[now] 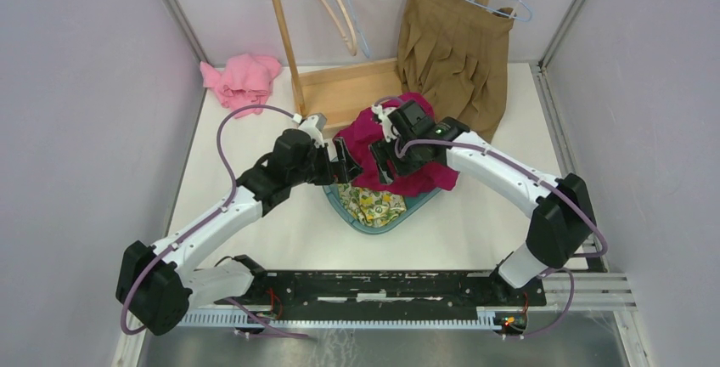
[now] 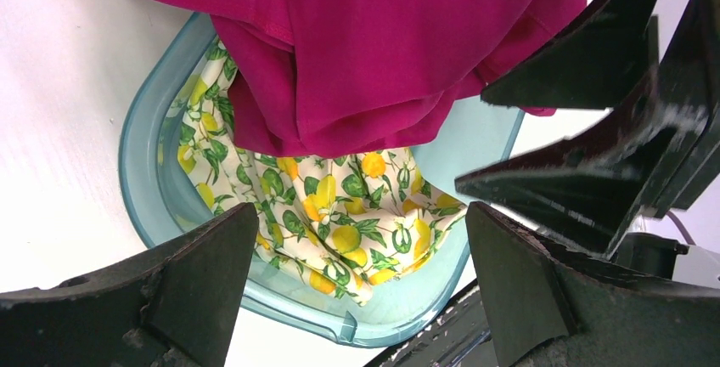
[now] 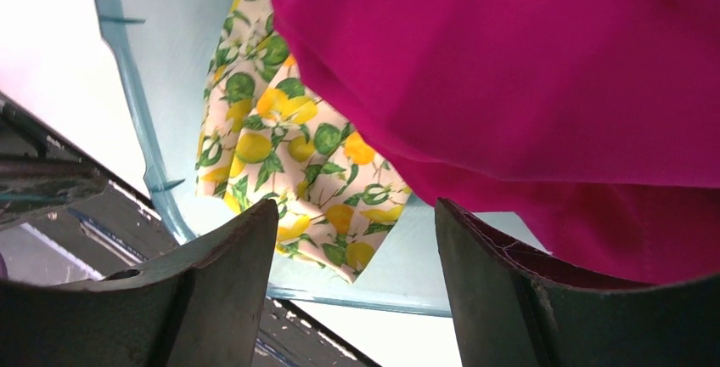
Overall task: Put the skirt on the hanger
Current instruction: Pick up the skirt from the bin.
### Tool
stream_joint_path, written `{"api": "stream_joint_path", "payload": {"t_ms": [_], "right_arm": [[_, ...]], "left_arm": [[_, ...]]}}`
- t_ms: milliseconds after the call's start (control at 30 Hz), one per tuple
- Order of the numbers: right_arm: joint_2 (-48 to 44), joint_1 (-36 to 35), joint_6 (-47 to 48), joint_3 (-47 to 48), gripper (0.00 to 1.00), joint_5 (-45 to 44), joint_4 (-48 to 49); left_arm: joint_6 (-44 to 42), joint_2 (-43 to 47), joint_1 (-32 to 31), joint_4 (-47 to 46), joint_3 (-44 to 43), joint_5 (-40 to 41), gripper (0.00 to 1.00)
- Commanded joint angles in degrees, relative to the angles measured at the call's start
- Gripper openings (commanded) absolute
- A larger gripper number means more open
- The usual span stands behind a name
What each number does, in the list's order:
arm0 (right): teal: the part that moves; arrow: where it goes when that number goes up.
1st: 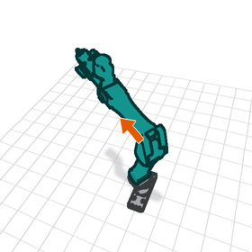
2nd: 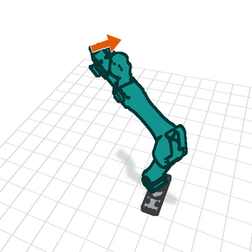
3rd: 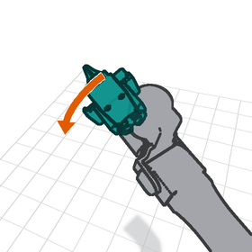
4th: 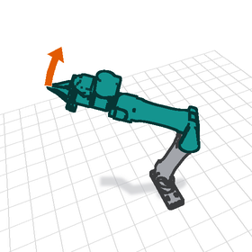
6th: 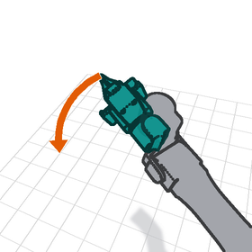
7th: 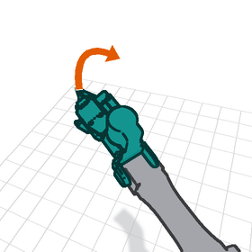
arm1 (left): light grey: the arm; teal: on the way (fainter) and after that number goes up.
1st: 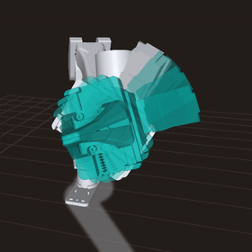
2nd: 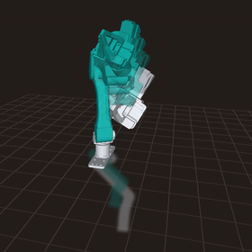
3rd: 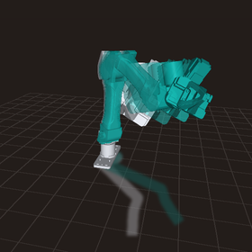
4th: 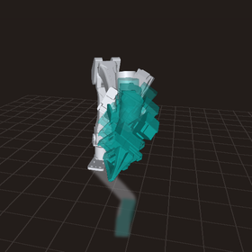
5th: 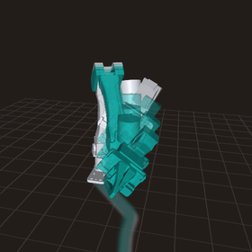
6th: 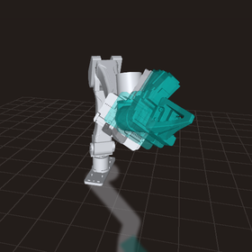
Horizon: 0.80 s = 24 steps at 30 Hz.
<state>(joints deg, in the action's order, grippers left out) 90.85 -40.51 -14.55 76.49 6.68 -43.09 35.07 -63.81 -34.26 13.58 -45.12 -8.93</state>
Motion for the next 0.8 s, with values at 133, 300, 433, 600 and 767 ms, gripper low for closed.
{"api": "stream_joint_path", "payload": {"t_ms": [133, 300, 433, 600, 767], "right_arm": [[-0.16, -5.95, 0.66, -4.82, 0.76, 1.73, -0.37], [3.33, -8.08, -0.31, -6.46, 0.79, -0.49, 0.72], [7.37, -8.06, -0.89, -5.88, 0.80, -1.27, 0.84], [12.84, -8.46, -1.40, -5.63, 0.81, -1.46, 1.73], [16.75, -9.48, -1.63, -5.02, 0.82, -2.13, 2.21]], "left_arm": [[-0.88, 0.28, -0.31, -2.78, -1.99, 0.72, 0.99], [-0.97, -1.94, -0.28, -3.36, -2.46, -0.28, 0.99], [-0.66, -1.07, -0.31, -3.55, -1.80, -0.33, 0.99], [-0.32, 0.06, -0.37, -3.31, -1.31, -0.03, 0.99], [-0.09, 0.27, -0.37, -3.46, -1.17, -0.02, 0.99]]}}
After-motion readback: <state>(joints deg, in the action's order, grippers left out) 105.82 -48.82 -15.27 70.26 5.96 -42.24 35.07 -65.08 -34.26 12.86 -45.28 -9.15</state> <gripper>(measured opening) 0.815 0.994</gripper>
